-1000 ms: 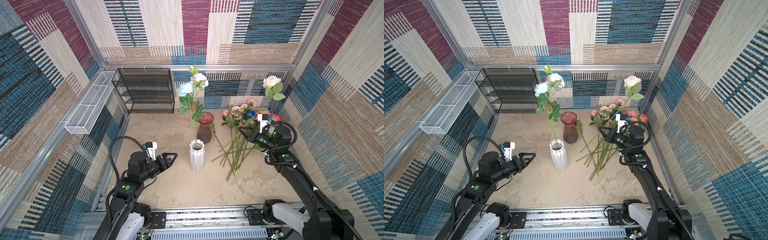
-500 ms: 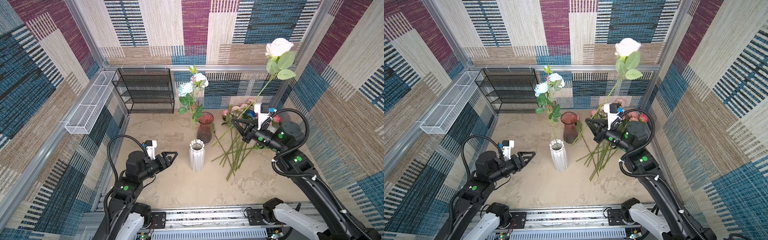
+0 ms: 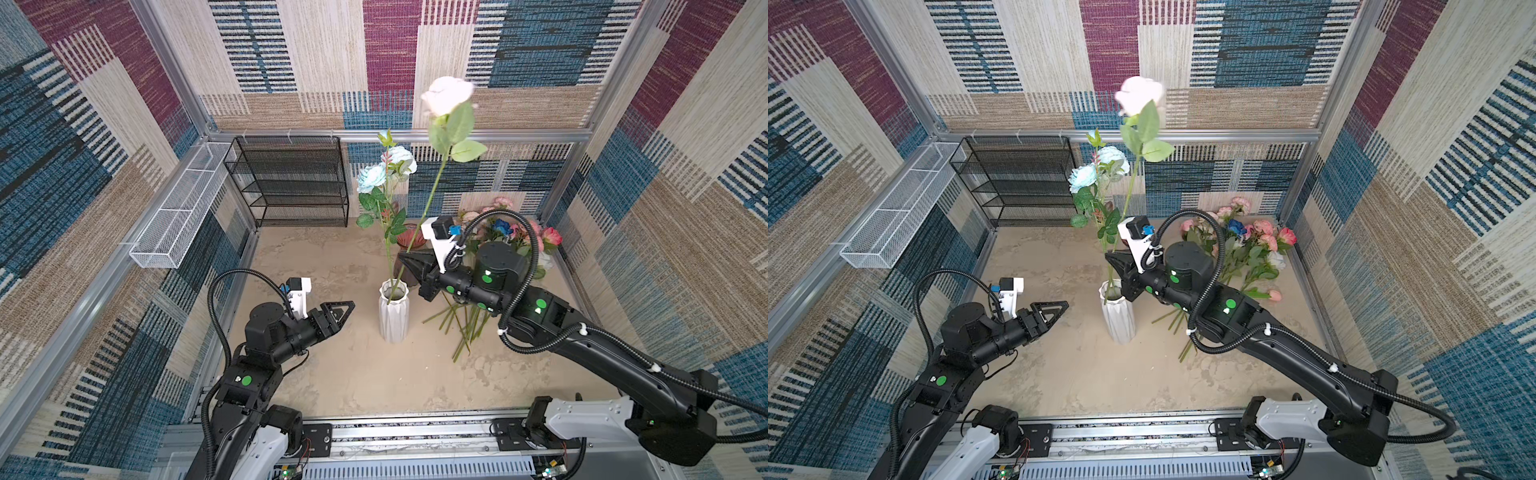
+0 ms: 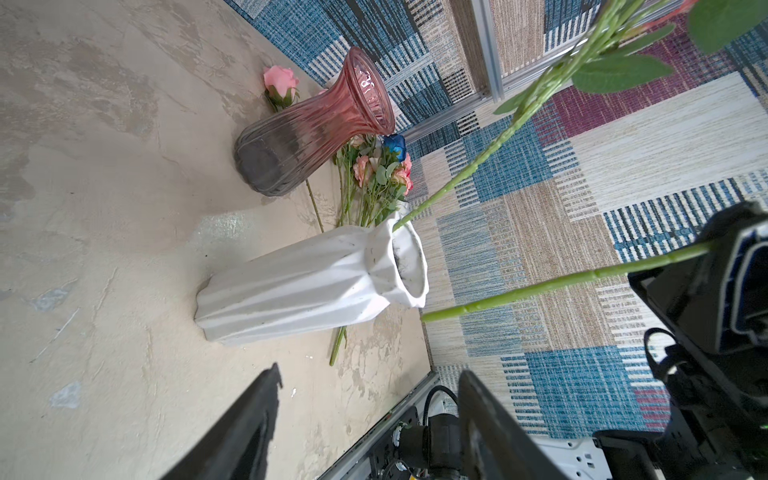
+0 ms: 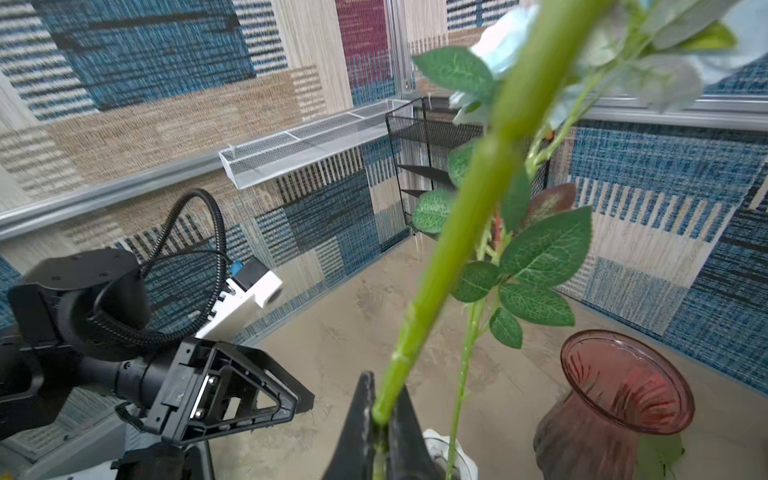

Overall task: Arrange the flowers into the vase
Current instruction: 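Carry the pale pink rose over the white vase and lower its stem in, then open the right gripper and withdraw it toward the flower pile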

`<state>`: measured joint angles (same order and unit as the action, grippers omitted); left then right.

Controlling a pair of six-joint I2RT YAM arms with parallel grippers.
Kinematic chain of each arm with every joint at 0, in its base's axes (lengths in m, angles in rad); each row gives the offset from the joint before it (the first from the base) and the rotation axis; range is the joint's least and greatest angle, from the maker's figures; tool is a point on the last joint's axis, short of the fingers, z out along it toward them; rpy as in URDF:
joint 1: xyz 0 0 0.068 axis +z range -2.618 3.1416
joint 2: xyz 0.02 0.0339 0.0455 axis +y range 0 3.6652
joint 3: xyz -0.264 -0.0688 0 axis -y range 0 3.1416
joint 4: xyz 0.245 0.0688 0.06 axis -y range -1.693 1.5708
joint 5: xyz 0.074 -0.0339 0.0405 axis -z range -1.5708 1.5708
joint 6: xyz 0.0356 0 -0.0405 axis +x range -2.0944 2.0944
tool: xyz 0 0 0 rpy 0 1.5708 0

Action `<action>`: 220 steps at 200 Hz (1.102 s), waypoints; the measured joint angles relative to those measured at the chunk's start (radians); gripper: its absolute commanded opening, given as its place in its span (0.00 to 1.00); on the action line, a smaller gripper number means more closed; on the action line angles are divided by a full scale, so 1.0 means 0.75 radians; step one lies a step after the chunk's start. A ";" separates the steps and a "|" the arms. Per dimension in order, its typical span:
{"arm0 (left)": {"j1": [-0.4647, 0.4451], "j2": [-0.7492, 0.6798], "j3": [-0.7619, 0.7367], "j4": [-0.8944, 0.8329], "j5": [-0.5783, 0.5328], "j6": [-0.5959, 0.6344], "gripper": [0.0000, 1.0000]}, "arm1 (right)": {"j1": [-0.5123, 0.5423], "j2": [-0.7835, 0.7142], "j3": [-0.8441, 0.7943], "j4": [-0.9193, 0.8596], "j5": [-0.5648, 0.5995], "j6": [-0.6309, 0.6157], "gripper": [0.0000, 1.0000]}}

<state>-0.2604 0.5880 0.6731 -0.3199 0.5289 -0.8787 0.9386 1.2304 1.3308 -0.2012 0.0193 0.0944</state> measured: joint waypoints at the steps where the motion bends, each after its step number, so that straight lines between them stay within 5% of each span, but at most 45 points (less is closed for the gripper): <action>1: 0.000 0.000 0.001 0.000 0.000 0.000 0.69 | 0.002 0.004 0.003 0.000 0.005 -0.003 0.00; 170: 0.000 0.026 -0.015 0.003 0.011 0.003 0.70 | 0.041 0.143 -0.062 -0.007 0.220 -0.127 0.01; 189: 0.000 0.026 -0.015 0.007 0.012 0.003 0.70 | 0.063 0.162 -0.106 -0.012 0.223 -0.127 0.09; 220: 0.000 0.037 -0.015 0.033 0.019 0.003 0.70 | 0.089 0.160 -0.160 -0.023 0.233 -0.126 0.44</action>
<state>-0.2604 0.6159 0.6617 -0.2955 0.5434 -0.8768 1.0050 1.3506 1.2106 -0.2184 0.1940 -0.0002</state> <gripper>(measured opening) 0.696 0.349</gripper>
